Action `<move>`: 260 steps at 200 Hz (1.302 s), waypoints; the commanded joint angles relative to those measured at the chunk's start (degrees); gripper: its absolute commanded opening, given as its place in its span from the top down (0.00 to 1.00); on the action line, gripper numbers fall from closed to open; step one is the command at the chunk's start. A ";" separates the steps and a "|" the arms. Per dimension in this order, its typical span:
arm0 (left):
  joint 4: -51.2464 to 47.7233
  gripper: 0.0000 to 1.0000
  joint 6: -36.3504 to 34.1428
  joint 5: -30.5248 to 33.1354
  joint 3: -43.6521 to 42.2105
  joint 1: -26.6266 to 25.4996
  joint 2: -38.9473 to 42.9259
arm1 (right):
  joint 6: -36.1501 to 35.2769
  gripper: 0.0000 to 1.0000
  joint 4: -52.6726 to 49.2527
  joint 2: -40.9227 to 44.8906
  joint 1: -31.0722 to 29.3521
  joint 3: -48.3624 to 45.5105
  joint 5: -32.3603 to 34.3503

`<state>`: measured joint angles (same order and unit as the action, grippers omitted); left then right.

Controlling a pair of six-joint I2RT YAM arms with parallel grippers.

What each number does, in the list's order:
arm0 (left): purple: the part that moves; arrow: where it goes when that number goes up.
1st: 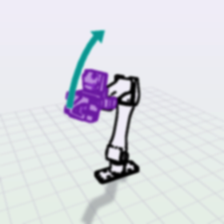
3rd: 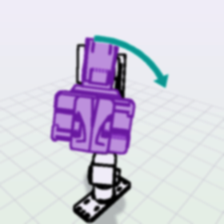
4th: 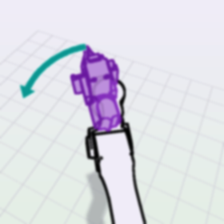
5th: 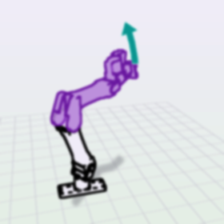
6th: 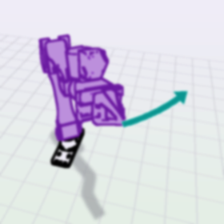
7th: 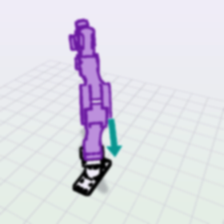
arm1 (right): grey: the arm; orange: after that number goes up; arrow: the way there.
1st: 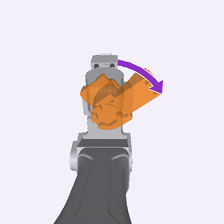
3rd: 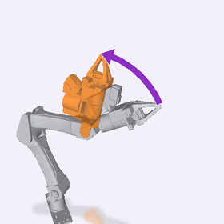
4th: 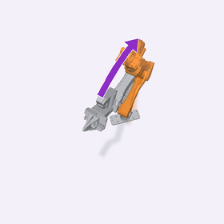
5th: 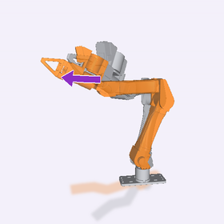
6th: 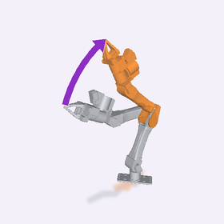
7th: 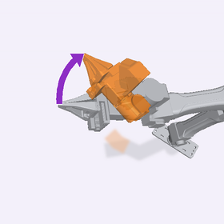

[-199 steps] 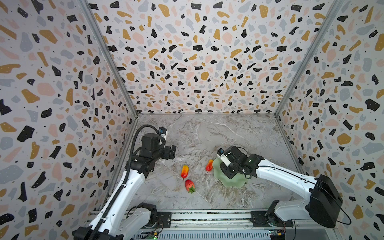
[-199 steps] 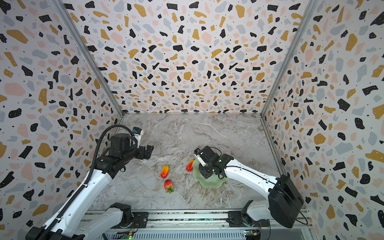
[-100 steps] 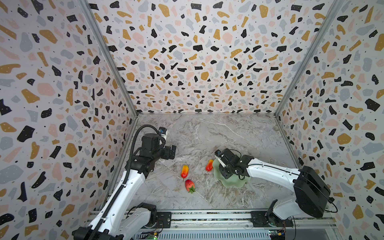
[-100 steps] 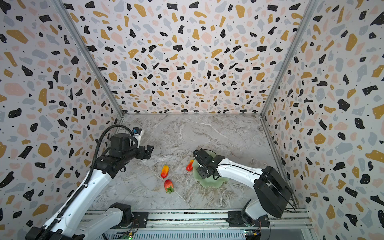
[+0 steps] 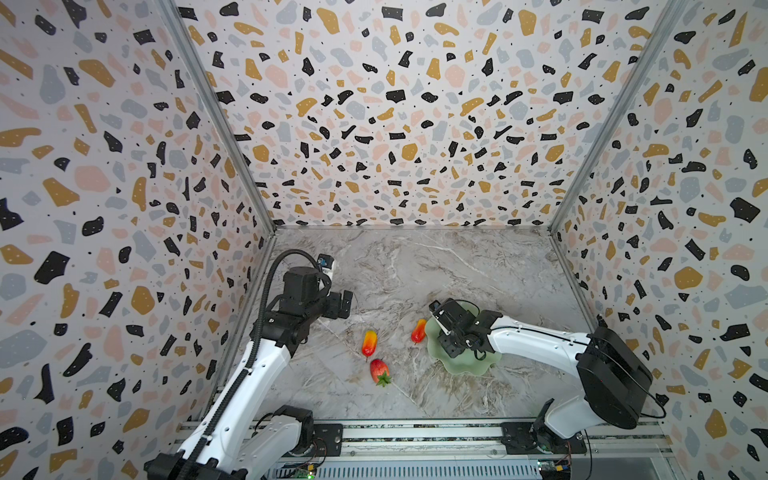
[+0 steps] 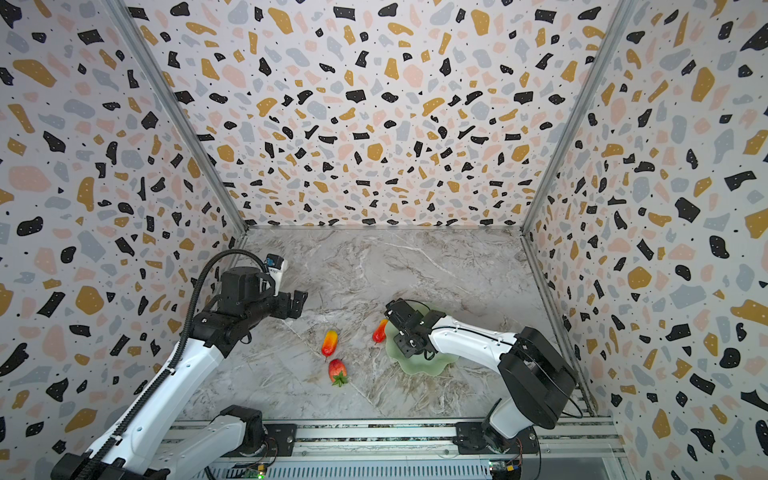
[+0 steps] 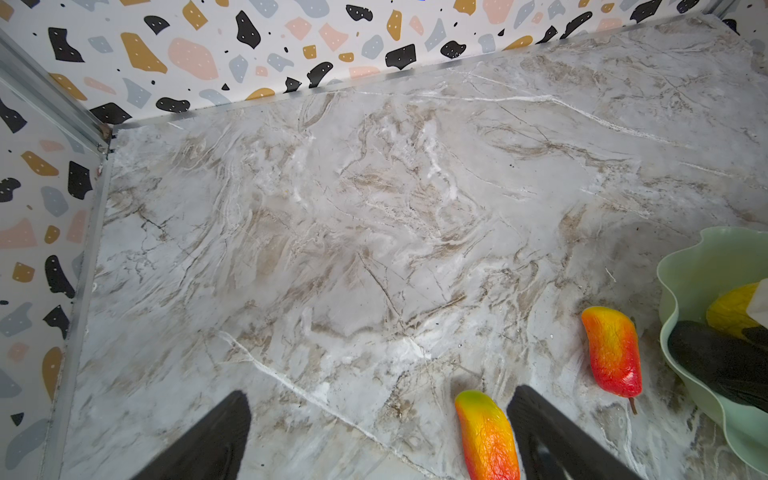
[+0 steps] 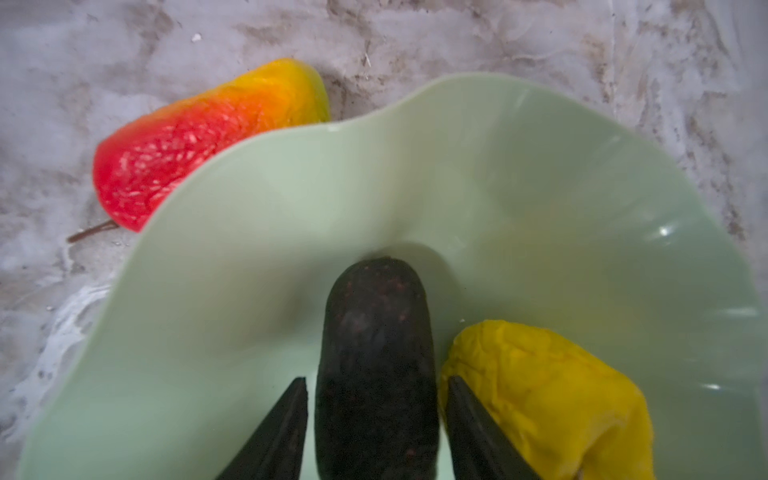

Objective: Place and organize the fake fruits in the fruit bowl
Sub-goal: 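Release the avocado and move the right gripper over the red strawberry, then lower the right gripper and grasp the red strawberry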

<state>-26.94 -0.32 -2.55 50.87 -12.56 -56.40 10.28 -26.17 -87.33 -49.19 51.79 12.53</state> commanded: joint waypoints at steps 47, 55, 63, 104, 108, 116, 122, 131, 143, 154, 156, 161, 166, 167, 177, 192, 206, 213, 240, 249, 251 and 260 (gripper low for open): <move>0.92 0.00 -0.45 -0.68 0.28 -0.18 -0.16 | -2.91 0.30 -5.76 3.51 -3.16 9.05 0.97; 0.85 0.00 -0.47 -0.70 0.28 -0.19 -0.11 | -4.01 0.27 -5.90 3.82 -4.34 10.27 0.79; 0.81 0.00 -0.46 -0.60 0.28 -0.19 -0.11 | -4.88 0.20 -5.99 3.97 -5.59 11.50 0.18; 0.80 0.00 -0.45 -0.50 0.21 -0.19 0.06 | -5.88 0.01 -3.94 -0.39 -11.13 18.23 -6.29; 0.77 0.01 -0.46 -0.45 0.19 -0.19 0.11 | -5.88 0.01 -3.39 -1.19 -11.76 18.76 -6.69; 0.76 0.00 -0.39 -0.31 0.19 -0.19 0.15 | -5.34 0.01 -2.10 -2.88 -12.99 19.78 -7.73; 0.74 0.00 -0.45 -0.20 0.19 -0.19 0.14 | -4.67 0.01 -0.99 -4.27 -13.77 20.40 -9.12; 0.68 0.00 -0.41 -0.10 0.19 -0.19 0.31 | -2.84 0.01 0.98 -6.37 -14.96 21.26 -11.03; 0.82 0.00 -0.46 -0.17 0.17 -0.19 0.36 | 1.33 0.01 3.97 -9.13 -15.96 22.06 -13.70; 0.75 0.00 -0.45 -0.18 0.27 -0.18 0.42 | 5.72 0.01 6.92 -11.26 -16.78 22.01 -16.51; 0.70 0.00 -0.47 -0.11 0.28 -0.19 0.42 | 6.59 0.01 7.45 -11.59 -16.98 21.88 -16.87; 0.60 0.00 -0.46 -0.05 0.28 -0.19 0.49 | 8.46 0.01 9.10 -12.53 -17.68 21.64 -17.34; 0.60 0.00 -0.55 0.00 0.28 -0.19 0.57 | 9.93 0.01 10.37 -13.29 -18.34 21.50 -17.18; 0.63 0.00 -0.51 0.00 0.28 -0.19 0.58 | 10.19 0.01 10.58 -13.47 -18.50 21.50 -17.14; 0.74 0.00 -0.52 0.00 0.13 -0.19 0.68 | 12.70 0.01 11.67 -15.08 -19.91 21.73 -15.68; 0.86 0.00 -0.42 -0.20 0.10 -0.19 0.69 | 15.19 0.01 12.23 -16.99 -21.26 22.04 -14.02; 0.78 0.00 -0.49 -0.35 0.19 -0.19 0.62 | 16.72 0.00 11.64 -18.52 -22.16 22.28 -12.60; 0.75 0.00 -0.45 -0.35 0.19 -0.19 0.68 | 17.22 0.01 11.20 -19.03 -22.44 22.30 -11.95; 0.75 0.00 -0.43 -0.11 0.02 -0.19 1.03 | 19.19 0.04 9.81 -20.22 -23.33 21.28 -9.11; 0.81 0.00 -0.40 -0.09 0.02 -0.19 1.06 | 19.57 0.04 9.69 -20.41 -23.41 20.86 -8.45; 0.83 0.00 -0.46 -0.05 -0.03 -0.19 1.06 | 19.64 0.05 9.73 -20.46 -23.41 20.78 -8.35; 0.75 0.01 -0.41 -0.09 -0.07 -0.19 1.04 | 19.94 0.06 9.81 -20.45 -23.41 20.33 -7.85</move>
<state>-26.92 -0.43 -2.52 50.87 -12.56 -56.21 27.16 -15.84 -108.07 -72.55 72.71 1.41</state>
